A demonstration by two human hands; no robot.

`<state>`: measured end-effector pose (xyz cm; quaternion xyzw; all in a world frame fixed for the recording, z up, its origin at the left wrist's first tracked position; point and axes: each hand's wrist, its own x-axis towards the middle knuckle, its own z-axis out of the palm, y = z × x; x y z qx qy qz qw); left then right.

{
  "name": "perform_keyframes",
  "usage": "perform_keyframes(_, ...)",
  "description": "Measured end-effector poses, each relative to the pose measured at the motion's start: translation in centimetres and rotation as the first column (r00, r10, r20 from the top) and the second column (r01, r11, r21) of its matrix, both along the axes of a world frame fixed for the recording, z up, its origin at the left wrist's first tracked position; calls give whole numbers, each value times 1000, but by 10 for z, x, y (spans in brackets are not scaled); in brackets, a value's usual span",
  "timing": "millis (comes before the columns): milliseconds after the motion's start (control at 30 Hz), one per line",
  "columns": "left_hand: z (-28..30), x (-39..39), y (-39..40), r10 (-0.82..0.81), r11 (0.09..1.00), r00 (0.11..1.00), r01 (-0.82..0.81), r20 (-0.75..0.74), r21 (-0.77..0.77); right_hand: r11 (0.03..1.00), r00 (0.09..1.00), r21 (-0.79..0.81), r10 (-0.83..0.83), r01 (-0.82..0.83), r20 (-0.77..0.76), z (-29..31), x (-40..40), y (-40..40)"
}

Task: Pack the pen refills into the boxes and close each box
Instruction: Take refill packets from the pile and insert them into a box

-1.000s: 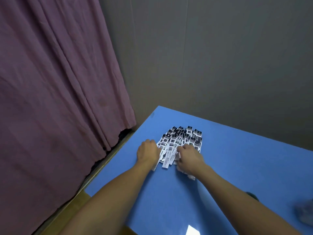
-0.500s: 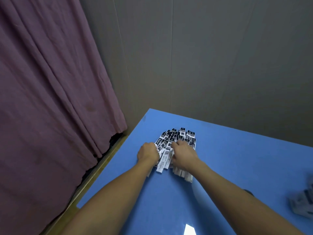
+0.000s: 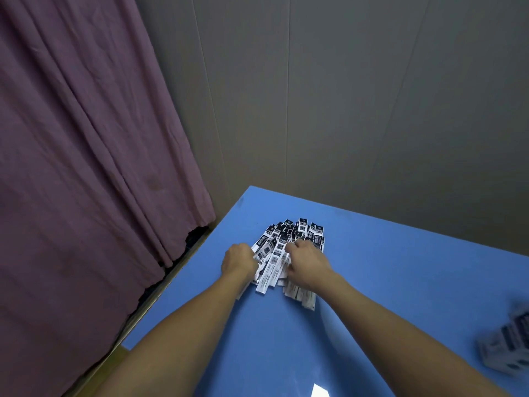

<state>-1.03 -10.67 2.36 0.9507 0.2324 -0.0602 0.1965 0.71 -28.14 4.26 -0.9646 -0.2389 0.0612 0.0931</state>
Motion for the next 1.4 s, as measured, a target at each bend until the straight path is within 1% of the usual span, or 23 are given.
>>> perform_keyframes(100, 7, -7, 1, 54, 993, 997, -48, 51, -108, 999, 1000, 30, 17, -17, -3, 1, 1, -4)
perform_keyframes(200, 15, -14, 4, 133, 967, 985, -104, 111, -232, 997, 999, 65, 44, -43, -15, 0, 0, -11)
perform_keyframes(333, 25, -28, 3, 184, 931, 966, -111, 183, -348, 993, 995, 81, 88, -84, -40, 1, -4, -18)
perform_keyframes(433, 27, -45, -3, 202, 919, 957, -112, 206, -379, 992, 994, 91, 95, -89, -57, 2, -10, -22)
perform_keyframes(600, 30, -70, -15, 172, 935, 960, -88, 222, -343, 993, 994, 94, 77, -70, -72, 4, -32, -36)
perform_keyframes(767, 43, -86, -39, 131, 944, 960, -45, 247, -326, 994, 998, 107, 4, 2, -57, 11, -61, -66)
perform_keyframes(1000, 47, -126, -103, -39, 932, 945, 151, 324, -328, 978, 984, 128, -158, 167, -79, 13, -126, -130)
perform_keyframes(1100, 37, -144, -128, -98, 913, 946, 210, 310, -351, 960, 968, 127, -239, 248, -81, 12, -159, -163)
perform_keyframes(1267, 24, -173, -170, -129, 868, 957, 235, 260, -437, 929, 928, 62, -358, 366, -107, 5, -206, -231)
perform_keyframes(1333, 23, -180, -188, -153, 858, 951, 263, 268, -442, 909, 906, 46, -406, 413, -119, 5, -217, -258)
perform_keyframes(1400, 26, -184, -204, -161, 853, 945, 277, 283, -441, 885, 882, 62, -449, 461, -145, 5, -224, -280)
